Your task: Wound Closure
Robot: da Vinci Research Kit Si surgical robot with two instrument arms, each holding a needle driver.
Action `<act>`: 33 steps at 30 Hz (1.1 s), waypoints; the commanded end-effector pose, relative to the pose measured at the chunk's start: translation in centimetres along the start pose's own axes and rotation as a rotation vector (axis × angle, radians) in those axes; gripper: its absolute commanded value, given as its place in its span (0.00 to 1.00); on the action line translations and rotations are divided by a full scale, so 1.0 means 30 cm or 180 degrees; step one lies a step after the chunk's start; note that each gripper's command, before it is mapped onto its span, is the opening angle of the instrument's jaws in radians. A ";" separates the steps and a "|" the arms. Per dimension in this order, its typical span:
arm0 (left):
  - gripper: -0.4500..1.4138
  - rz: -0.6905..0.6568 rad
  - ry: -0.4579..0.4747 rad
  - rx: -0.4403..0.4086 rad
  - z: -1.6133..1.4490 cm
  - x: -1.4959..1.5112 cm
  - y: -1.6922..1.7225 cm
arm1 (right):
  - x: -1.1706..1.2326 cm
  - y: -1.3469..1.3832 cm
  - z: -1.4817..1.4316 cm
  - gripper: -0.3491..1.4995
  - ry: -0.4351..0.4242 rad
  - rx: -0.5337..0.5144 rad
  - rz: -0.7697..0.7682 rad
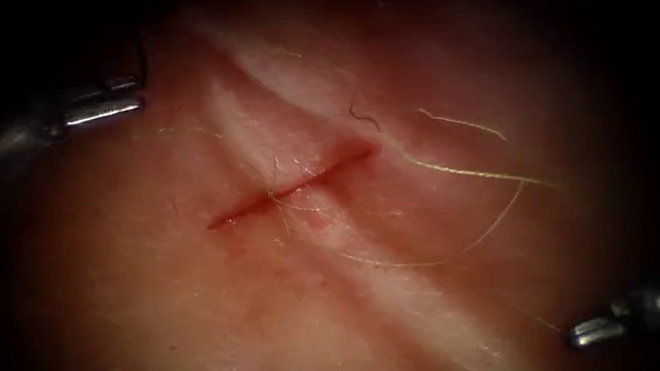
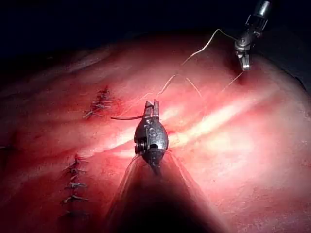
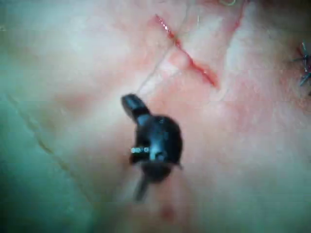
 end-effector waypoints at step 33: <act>0.00 0.0010 0.0009 -0.0022 0.000 -0.002 -0.002 | -0.0253 0.0420 -0.0256 0.84 0.0227 -0.1034 -0.0098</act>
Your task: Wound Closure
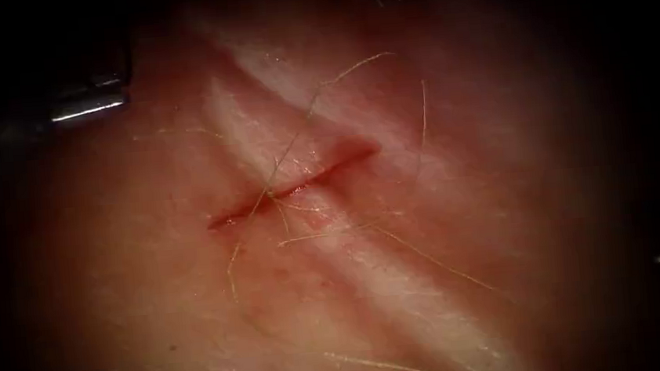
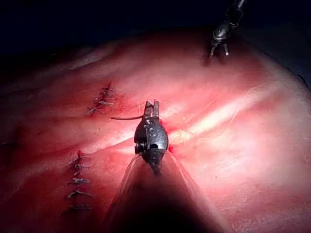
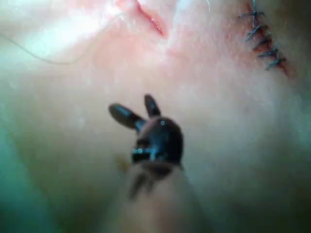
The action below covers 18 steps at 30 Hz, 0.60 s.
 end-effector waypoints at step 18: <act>0.00 0.0018 -0.0016 0.0013 0.005 -0.002 0.000 | -0.0059 0.0162 0.0726 0.77 0.0483 -0.0350 -0.0643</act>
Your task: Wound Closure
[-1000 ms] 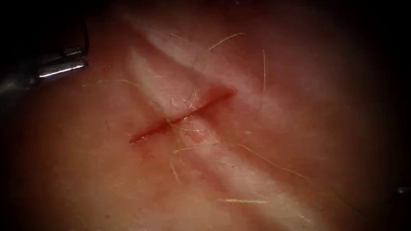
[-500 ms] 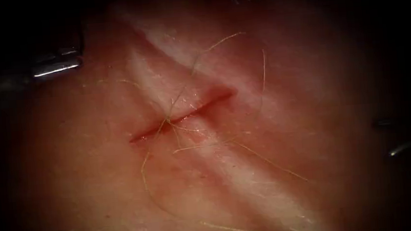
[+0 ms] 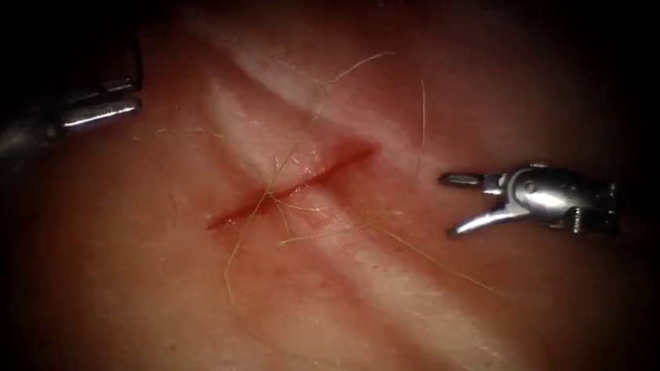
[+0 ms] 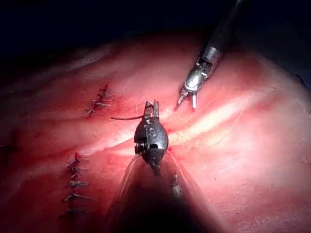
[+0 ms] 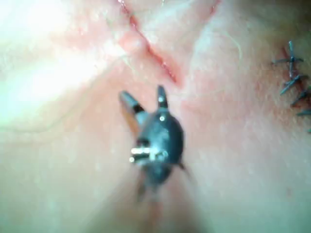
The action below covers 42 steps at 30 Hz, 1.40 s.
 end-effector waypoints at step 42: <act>0.00 0.0011 -0.0004 0.0000 0.003 -0.001 0.000 | 0.0047 -0.0089 0.0244 0.00 0.0347 0.0135 -0.0275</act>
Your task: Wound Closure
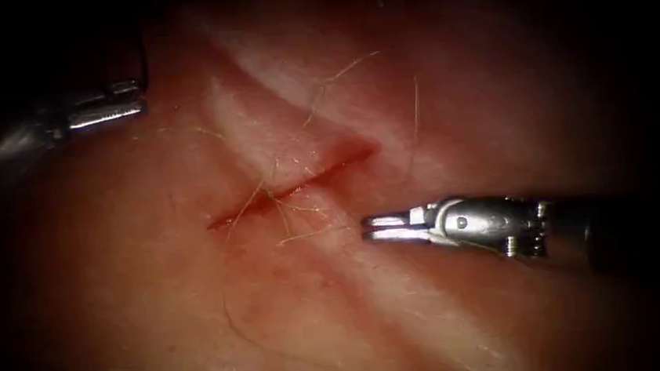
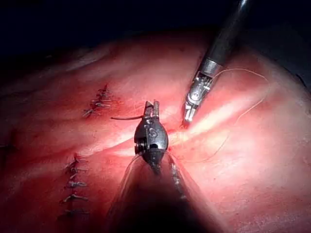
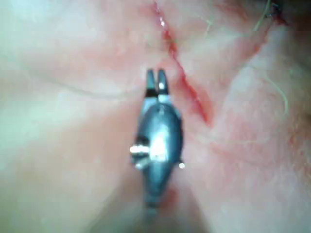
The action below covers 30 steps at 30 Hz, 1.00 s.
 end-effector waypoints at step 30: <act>0.00 0.0007 0.0008 -0.0003 0.002 -0.001 -0.001 | 0.0333 -0.0330 -0.0365 0.00 0.0150 0.0720 0.0401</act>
